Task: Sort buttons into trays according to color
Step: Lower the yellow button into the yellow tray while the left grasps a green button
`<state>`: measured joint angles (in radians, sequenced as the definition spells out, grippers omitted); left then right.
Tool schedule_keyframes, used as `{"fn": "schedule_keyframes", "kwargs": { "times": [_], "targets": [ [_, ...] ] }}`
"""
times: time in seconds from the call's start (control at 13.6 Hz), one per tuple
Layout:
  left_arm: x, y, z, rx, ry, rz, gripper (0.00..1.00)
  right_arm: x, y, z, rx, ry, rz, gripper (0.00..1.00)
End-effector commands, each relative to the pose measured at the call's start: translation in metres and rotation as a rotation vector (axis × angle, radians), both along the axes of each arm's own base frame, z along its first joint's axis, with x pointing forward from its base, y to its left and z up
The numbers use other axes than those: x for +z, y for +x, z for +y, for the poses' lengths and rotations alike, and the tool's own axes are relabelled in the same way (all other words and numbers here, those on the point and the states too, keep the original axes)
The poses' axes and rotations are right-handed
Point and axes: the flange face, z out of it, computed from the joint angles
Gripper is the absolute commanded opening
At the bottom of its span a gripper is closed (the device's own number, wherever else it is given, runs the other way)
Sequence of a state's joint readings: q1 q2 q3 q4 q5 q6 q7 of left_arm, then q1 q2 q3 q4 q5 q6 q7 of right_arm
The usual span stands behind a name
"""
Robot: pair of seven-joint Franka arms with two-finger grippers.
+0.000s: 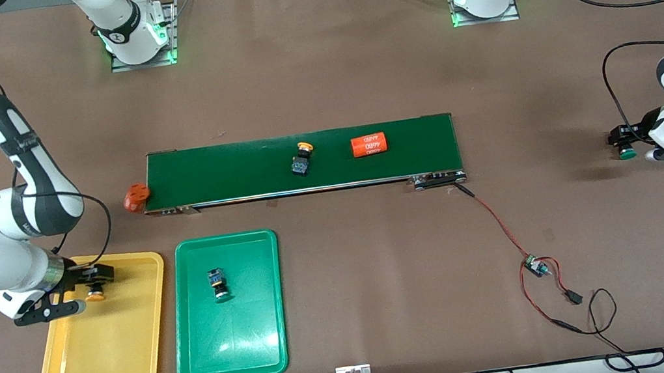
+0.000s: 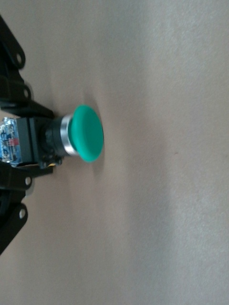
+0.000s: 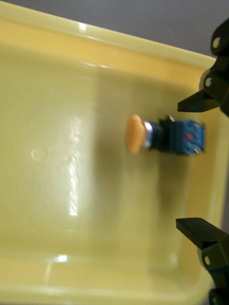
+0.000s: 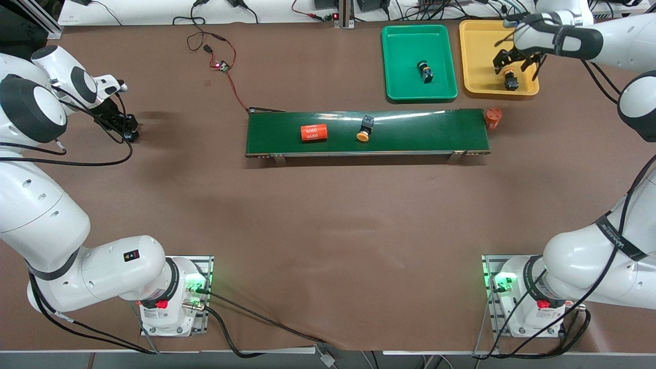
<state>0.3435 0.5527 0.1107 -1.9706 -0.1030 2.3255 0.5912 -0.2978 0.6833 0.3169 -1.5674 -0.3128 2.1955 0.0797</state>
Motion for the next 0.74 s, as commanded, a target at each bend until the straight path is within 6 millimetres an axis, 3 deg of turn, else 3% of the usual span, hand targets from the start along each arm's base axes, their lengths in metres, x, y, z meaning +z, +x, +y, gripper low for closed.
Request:
{"fn": "schedule_keyframes", "kwargs": {
  "times": [0.0,0.22,0.44,0.51,0.66],
  "targets": [
    [0.037,0.012,-0.010,-0.019,-0.018,-0.012,0.11,0.046,-0.013,0.047,-0.076,-0.009,0.046,0.98],
    [0.088,0.047,-0.053,-0.028,-0.066,0.006,0.11,0.081,-0.029,0.089,-0.176,0.053,0.110,0.99],
    [0.129,0.069,-0.134,0.082,-0.092,0.083,0.11,0.108,-0.050,0.135,-0.248,0.077,0.136,1.00],
    [0.142,0.071,-0.172,0.138,-0.089,0.111,0.11,0.112,-0.055,0.148,-0.267,0.099,0.144,1.00],
    [0.150,0.072,-0.223,0.213,-0.079,0.161,0.12,0.119,-0.069,0.173,-0.304,0.124,0.161,1.00]
  ]
}}
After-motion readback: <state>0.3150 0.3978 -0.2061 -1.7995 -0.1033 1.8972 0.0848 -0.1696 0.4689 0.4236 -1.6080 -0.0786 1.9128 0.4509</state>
